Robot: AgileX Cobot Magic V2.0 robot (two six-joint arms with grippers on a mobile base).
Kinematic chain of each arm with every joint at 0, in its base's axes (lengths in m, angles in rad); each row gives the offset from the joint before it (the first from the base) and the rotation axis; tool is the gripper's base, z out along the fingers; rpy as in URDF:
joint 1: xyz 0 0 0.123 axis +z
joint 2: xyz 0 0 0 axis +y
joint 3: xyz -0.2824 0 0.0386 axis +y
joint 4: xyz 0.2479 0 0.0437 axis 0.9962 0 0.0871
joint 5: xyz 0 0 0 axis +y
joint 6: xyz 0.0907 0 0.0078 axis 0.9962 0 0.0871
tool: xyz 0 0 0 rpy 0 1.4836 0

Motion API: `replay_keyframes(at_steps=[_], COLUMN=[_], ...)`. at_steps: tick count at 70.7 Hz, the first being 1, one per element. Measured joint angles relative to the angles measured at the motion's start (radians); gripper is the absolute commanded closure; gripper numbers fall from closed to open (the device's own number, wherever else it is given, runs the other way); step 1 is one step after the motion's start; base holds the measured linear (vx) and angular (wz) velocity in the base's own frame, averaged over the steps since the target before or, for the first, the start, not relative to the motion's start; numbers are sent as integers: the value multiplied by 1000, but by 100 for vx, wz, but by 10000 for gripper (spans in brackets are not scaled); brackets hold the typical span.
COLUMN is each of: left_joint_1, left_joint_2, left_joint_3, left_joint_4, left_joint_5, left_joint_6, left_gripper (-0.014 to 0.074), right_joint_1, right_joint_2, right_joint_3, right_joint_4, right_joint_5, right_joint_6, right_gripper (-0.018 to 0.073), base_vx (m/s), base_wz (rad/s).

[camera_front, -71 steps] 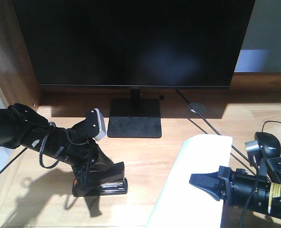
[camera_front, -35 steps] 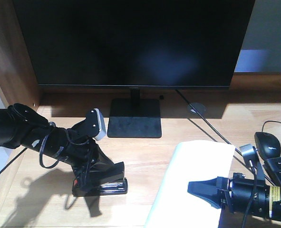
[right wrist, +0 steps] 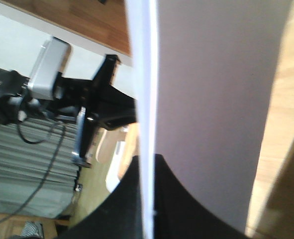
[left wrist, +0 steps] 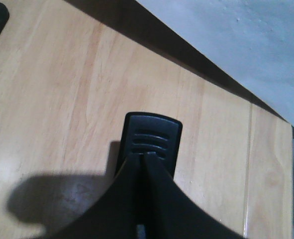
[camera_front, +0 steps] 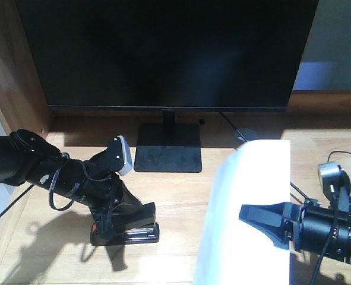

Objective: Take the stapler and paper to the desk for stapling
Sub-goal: 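Swing the white paper with the right gripper over the desk, then lower the paper flat onto the desk beside the stapler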

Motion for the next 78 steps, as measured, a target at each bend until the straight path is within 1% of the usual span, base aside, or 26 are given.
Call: replay_keyframes(at_steps=[13,27,31,37,45,50,56,62,78], left_joint_1=[0,0,0,0,0,0,0,0,0], left_joint_2=[0,0,0,0,0,0,0,0,0], left_joint_3=[0,0,0,0,0,0,0,0,0], left_joint_4=[0,0,0,0,0,0,0,0,0], left_joint_5=[0,0,0,0,0,1,1,1,1], left_joint_6=[0,0,0,0,0,0,0,0,0], left_gripper=[603,603,603,603,603,603,603,603,603], right_joint_1=[0,0,15,75,179,213,224,224,224], right_joint_2=[-74,-115,-121,-122,-118,-103,-85,-56,50], right_joint_3=[0,0,0,-4,-43,-69,-79,-81,-81], right_joint_4=[25,61,79,127,182,211,237,239,180], right_joint_5=[-4,-7,-5,-5,-8,-15,-15,-15,-10], right_joint_6=[77,126,130,130,122,121,112,96,14], right_gripper=[561,561,561,561,561,561,561,561,561], base_vx=[0,0,0,0,0,0,0,0,0], base_wz=[0,0,0,0,0,0,0,0,0])
